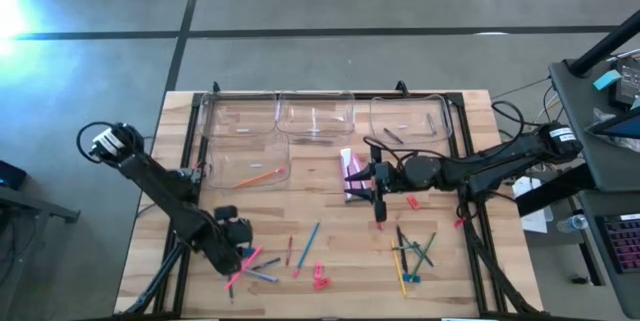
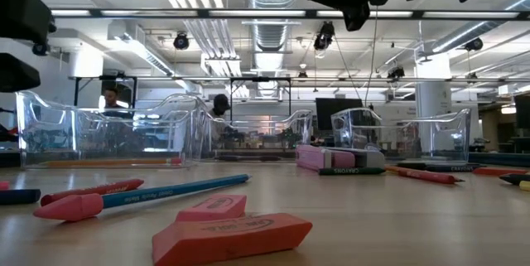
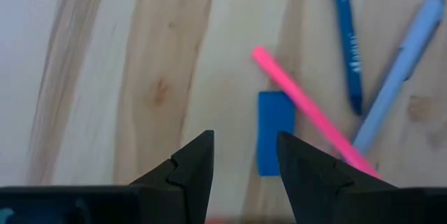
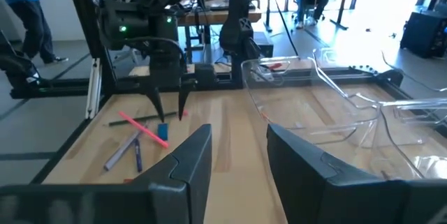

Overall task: Sort crayons/erasers/pens/pencils in bins
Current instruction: Put the blue eraser into the top left transparent bin

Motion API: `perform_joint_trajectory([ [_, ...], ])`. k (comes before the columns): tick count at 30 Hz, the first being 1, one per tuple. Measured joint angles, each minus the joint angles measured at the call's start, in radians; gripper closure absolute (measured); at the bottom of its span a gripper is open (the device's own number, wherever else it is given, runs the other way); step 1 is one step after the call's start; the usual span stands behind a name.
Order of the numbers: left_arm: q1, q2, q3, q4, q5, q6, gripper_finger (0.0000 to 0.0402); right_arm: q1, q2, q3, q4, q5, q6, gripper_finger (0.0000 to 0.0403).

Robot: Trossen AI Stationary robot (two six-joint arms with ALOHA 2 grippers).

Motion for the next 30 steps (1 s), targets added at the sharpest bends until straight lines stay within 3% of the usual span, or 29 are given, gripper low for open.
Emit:
perform_joint_trajectory([
  [5, 0.0, -0.011, -0.024, 0.028, 0.001, -0.029, 0.026, 0.0, 0.0, -0.012, -0.001, 0.0, 0.003, 0.0277],
  [11, 0.0, -0.012, -0.081, 0.199, 0.029, -0.027, 0.026, 0.0, 0.0, -0.013, -0.001, 0.001, 0.003, 0.0276],
  [30, -0.005, 0.09, -0.09, 0.211, 0.045, -0.032, 0.026, 0.0, 0.0, -0.013, -0.007, 0.008, 0.006, 0.0275],
])
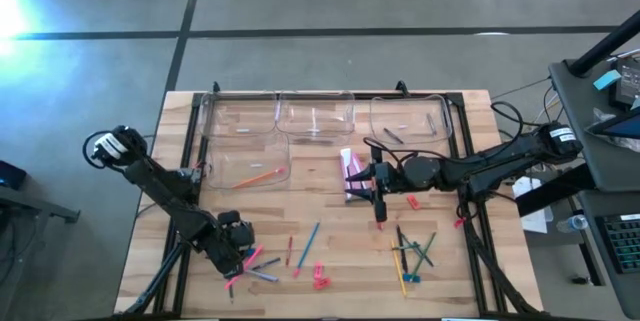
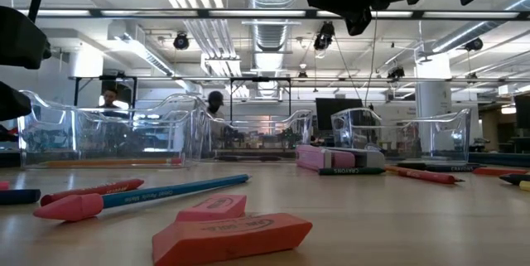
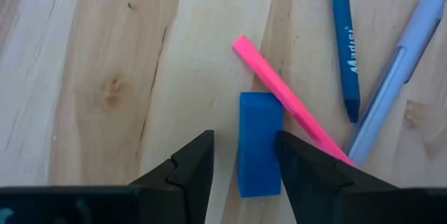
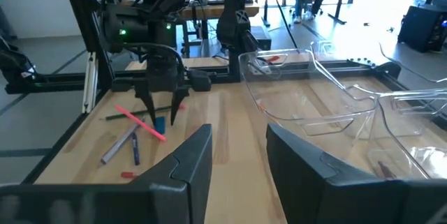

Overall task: Sort crayons/erasers/pens/pencils in bins
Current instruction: Put the blue eraser into the top left transparent bin

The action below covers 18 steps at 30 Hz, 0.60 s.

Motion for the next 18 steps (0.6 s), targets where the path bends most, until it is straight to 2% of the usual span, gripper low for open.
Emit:
perform_joint_trajectory([
  [6, 0.001, 0.024, -0.003, -0.048, 0.003, -0.029, 0.026, 0.0, 0.0, 0.0, 0.0, 0.0, 0.0, 0.0275],
  [18, 0.001, 0.07, -0.006, -0.027, 0.025, -0.041, 0.026, 0.0, 0.0, 0.0, -0.001, 0.004, -0.001, 0.0275],
])
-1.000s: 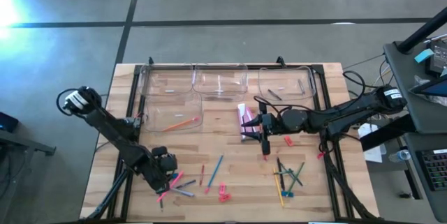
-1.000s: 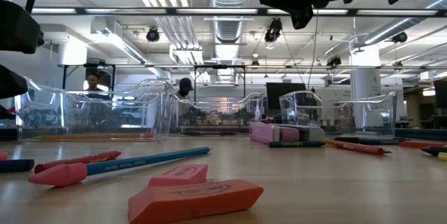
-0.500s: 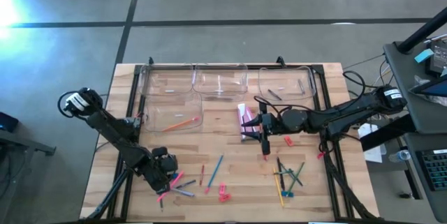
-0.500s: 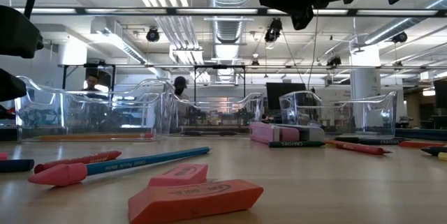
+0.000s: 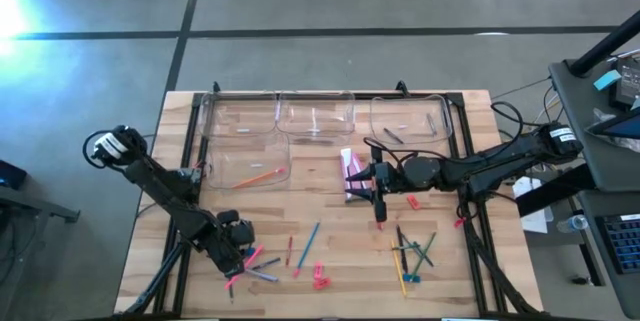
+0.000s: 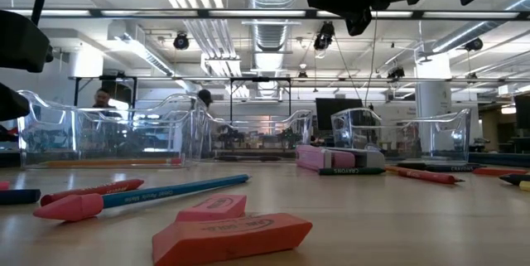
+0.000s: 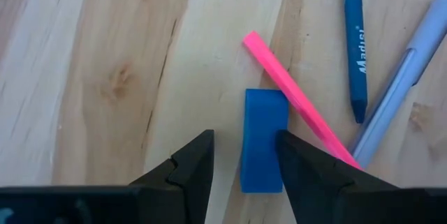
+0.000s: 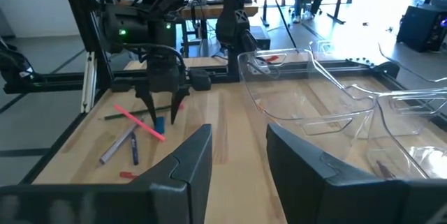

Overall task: Sort crayons/erasers/pens/pencils in bins
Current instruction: Put the blue eraser into the top left transparent bin

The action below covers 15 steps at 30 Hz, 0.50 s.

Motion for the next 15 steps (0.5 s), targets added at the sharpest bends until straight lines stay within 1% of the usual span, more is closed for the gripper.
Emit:
perform_joint_trajectory([
  [8, 0.0, -0.009, -0.002, -0.002, 0.003, 0.012, 0.0264, 0.0, 0.0, 0.0, 0.0, 0.005, -0.002, 0.0275],
  [11, 0.0, -0.009, -0.002, 0.001, 0.005, 0.013, 0.028, 0.0, 0.0, 0.0, 0.0, 0.005, -0.003, 0.0275],
  [15, 0.0, -0.01, -0.002, 0.01, 0.01, 0.016, 0.0315, 0.0, 0.0, 0.0, 0.0, 0.005, -0.003, 0.0275],
])
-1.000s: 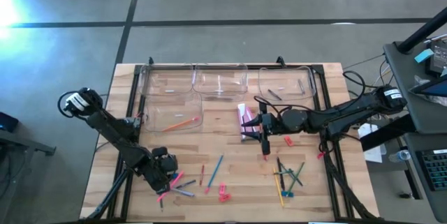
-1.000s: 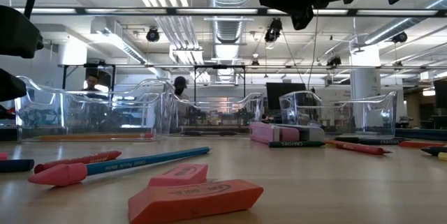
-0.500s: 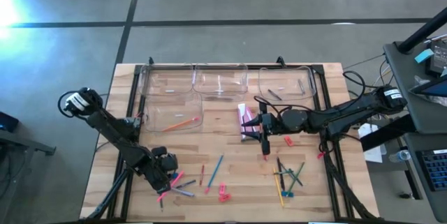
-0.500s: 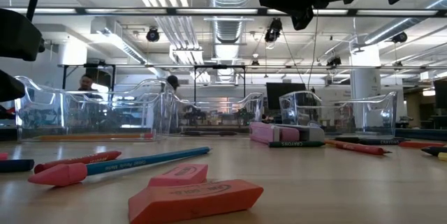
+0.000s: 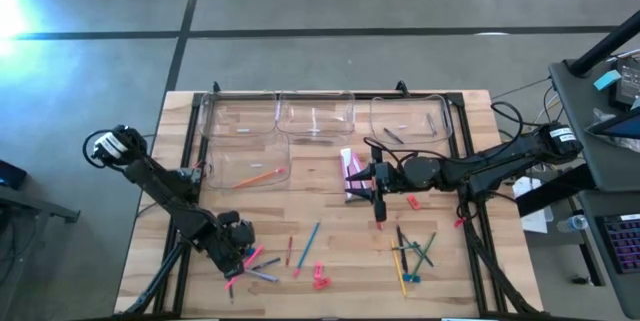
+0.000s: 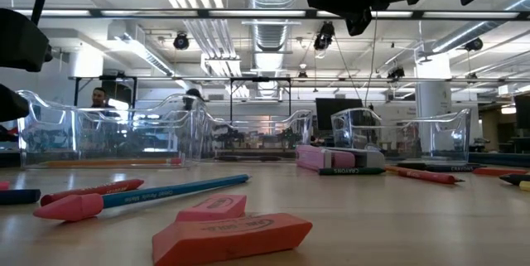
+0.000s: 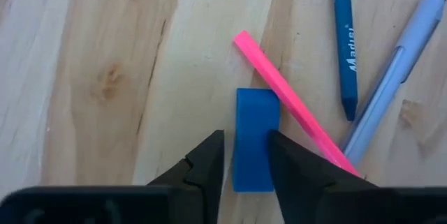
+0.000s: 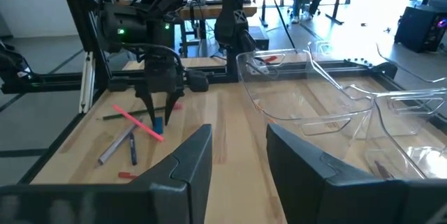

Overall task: Sort crayons/erasers/pens/pencils in bins
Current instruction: Put the blue eraser into the top left transparent bin

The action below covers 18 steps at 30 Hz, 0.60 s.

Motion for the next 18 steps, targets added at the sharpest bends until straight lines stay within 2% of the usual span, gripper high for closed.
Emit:
perform_joint_trajectory([
  [8, 0.0, -0.018, -0.001, -0.006, 0.0, 0.009, 0.0391, 0.0, 0.0, 0.0, 0.0, 0.0, 0.001, 0.0275],
  [18, 0.001, -0.068, -0.002, -0.012, -0.014, 0.007, 0.0401, 0.0, 0.0, 0.0, 0.0, 0.001, 0.0, 0.0275],
])
